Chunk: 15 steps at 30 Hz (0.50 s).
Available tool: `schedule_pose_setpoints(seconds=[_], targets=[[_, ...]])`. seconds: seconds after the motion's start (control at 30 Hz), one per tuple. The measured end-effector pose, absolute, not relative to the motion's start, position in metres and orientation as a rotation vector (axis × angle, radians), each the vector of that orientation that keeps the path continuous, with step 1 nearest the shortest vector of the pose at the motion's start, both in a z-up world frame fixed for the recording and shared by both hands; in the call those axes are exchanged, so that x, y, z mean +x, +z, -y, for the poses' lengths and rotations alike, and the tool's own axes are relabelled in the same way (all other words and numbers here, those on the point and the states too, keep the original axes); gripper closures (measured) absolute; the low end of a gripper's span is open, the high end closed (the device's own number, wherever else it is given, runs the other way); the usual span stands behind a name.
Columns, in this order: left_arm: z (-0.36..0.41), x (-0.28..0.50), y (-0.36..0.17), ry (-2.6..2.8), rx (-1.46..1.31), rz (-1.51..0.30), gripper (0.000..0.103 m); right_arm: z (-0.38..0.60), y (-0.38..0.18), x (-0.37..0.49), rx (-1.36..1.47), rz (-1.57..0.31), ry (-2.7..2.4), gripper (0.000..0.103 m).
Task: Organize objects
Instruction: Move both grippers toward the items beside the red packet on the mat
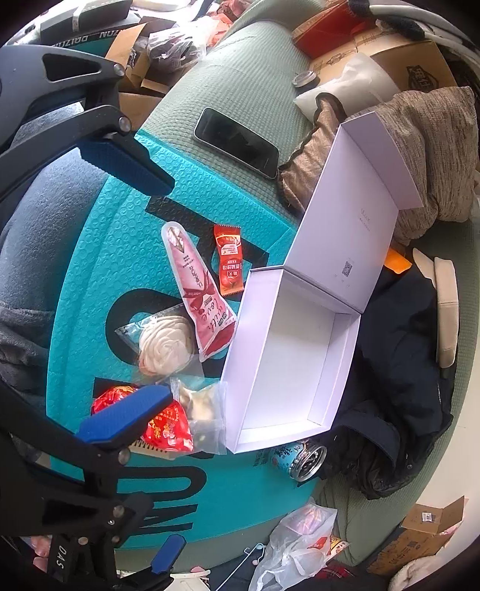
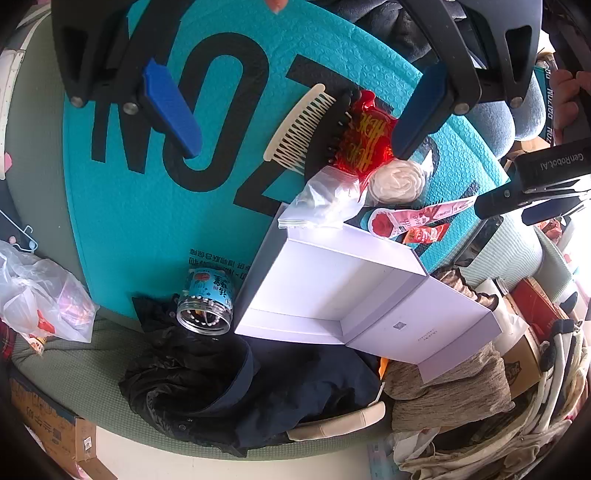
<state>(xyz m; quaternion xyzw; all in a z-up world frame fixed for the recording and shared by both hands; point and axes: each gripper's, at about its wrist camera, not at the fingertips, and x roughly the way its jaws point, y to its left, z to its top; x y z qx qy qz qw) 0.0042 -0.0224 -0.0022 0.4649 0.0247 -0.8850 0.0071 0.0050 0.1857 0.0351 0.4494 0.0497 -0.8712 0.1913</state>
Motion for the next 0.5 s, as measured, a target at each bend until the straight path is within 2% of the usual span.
schedule_pose_setpoints(seconds=[0.5], targets=[[0.0244,0.0063,-0.0020,-2.765,1.468,-0.105,0.001,-0.1837,0.0372,0.0058,1.247,-0.145,-2.442,0.001]])
